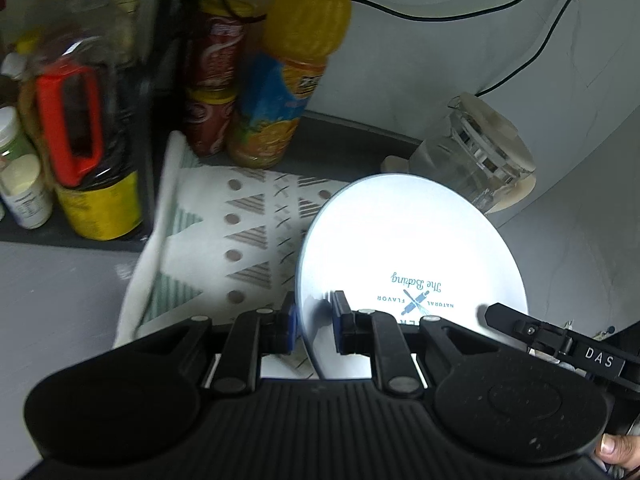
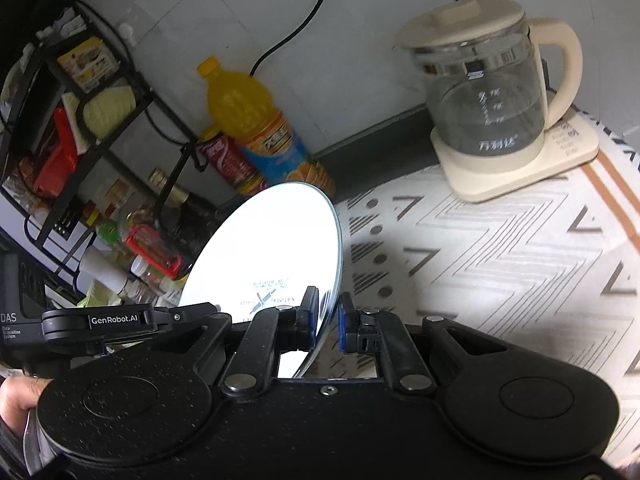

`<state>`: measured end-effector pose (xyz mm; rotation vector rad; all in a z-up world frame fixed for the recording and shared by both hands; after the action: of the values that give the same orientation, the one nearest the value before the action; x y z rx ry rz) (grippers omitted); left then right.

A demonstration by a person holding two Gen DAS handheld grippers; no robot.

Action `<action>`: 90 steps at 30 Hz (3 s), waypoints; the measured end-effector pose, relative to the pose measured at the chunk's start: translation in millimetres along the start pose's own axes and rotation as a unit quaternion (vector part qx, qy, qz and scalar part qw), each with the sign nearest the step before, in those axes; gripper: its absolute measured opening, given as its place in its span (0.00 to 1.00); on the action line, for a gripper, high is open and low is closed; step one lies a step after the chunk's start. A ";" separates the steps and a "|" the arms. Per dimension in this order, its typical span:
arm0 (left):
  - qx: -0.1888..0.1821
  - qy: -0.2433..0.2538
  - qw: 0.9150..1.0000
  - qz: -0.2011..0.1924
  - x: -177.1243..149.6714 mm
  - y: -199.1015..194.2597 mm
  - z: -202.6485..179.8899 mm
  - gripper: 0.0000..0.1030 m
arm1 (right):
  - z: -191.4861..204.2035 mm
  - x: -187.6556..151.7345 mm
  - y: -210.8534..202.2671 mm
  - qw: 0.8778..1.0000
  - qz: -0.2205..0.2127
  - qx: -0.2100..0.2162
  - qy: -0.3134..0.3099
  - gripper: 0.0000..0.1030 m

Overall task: Organize plates and bowls
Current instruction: 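Lift the 'BAKERY' plate with both grippers and carry it over the plate stack, then lower the 'BAKERY' plate onto the 'Sweet' plate and open both grippers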

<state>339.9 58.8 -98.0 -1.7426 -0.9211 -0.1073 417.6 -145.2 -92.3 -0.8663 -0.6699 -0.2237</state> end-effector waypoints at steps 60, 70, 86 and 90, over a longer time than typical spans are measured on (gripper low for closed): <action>0.014 -0.009 0.996 0.086 -83.8 6.9 122.0 0.18 | 86.9 -140.3 37.3 0.983 0.075 -0.145 -0.084 0.12; 0.021 0.017 0.995 0.092 -87.5 17.5 113.3 0.19 | 84.9 -143.0 41.0 0.980 0.079 -0.164 -0.075 0.13; 0.075 0.062 0.993 0.069 -81.4 5.2 114.8 0.16 | 91.1 -143.2 47.8 0.978 0.086 -0.170 -0.088 0.22; 0.084 0.072 0.992 0.062 -77.3 -1.5 115.6 0.15 | 94.6 -136.9 39.5 0.982 0.075 -0.153 -0.084 0.22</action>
<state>243.5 116.5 -180.0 -1.6084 -0.6949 -0.0695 286.1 -58.8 -159.2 -1.2372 -0.7340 -0.1195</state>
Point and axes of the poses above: each gripper's, at about its wrist camera, not at the fingertips, and y roughly the way its jaws point, z to its left, x to its top, the point moved 2 cm from there along y, roughly the way its jaws point, and after that the axes turned 3 degrees about -y, right-handed, at the moved point
